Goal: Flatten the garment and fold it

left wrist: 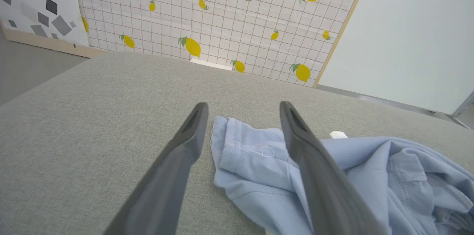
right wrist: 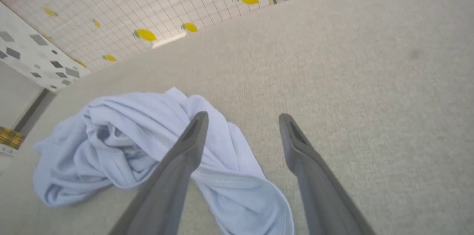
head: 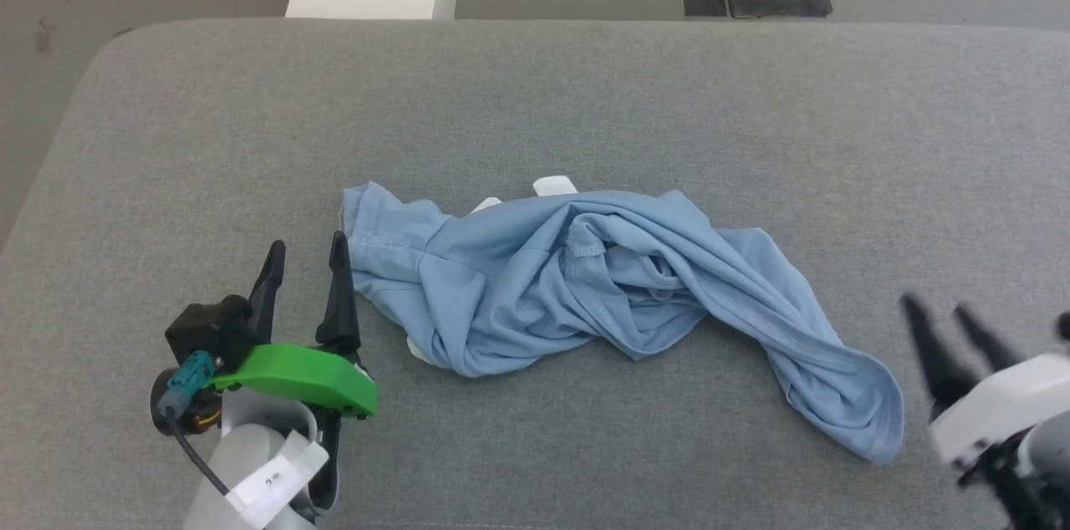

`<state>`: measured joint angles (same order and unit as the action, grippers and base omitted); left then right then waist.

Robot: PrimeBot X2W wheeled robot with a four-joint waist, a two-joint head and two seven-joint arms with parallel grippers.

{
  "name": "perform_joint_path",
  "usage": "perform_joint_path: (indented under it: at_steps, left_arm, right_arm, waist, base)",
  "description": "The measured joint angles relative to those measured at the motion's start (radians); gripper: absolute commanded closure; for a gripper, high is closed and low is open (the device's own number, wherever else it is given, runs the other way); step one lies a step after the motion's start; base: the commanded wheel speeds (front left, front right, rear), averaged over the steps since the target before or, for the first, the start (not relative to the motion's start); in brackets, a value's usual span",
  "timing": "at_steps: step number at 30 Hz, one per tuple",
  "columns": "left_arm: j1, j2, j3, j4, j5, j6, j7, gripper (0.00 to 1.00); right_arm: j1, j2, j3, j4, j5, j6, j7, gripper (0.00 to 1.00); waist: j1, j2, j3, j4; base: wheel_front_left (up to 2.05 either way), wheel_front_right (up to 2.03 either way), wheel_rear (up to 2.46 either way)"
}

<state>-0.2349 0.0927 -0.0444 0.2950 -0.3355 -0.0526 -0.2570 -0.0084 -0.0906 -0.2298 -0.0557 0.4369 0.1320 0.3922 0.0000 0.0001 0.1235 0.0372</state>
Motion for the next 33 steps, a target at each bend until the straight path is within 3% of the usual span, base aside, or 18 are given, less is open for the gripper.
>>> perform_joint_path:
  at_steps: [9,15,23,28,32,33]
  left_arm:
    - [0.007,-0.003,-0.012,0.032,-0.014,0.008,0.037,0.0]
    - [-0.112,-0.008,-0.041,0.098,-0.028,0.053,0.258,0.0]
    - [-0.388,0.021,-0.101,0.281,-0.001,0.162,0.75,0.0]
    - [-0.449,0.059,-0.123,0.36,0.011,0.186,0.904,0.0]
    - [-0.451,0.057,-0.132,0.383,0.009,0.184,0.943,0.0]
    - [-0.453,0.056,-0.129,0.38,0.003,0.18,0.941,0.72]
  right_arm:
    - [-0.084,0.035,-0.15,-0.029,0.053,0.0,-0.131,0.0]
    - [-0.107,0.038,-0.133,0.0,0.027,0.0,-0.139,0.0]
    - [-0.149,0.04,-0.047,0.026,0.007,0.0,-0.141,0.0]
    - [-0.159,0.04,-0.014,0.04,0.0,0.0,-0.152,0.0]
    - [-0.165,0.04,-0.013,0.046,-0.006,0.0,-0.161,0.0]
    - [-0.166,0.04,-0.014,0.046,-0.007,0.0,-0.164,0.0]
  waist:
    - [0.0,0.0,-0.016,0.003]
    - [0.0,0.0,0.006,0.014]
    - [0.0001,0.0,0.057,0.001]
    - [0.0001,0.0,0.095,-0.021]
    - [0.0001,0.0,0.123,-0.033]
    - [0.0001,0.0,0.13,-0.034]
  base:
    - [0.0,0.0,0.0]
    - [0.0,0.0,0.0]
    - [0.0,0.0,0.0]
    - [0.0,0.0,0.0]
    - [0.0,0.0,0.0]
    - [0.0,0.0,0.0]
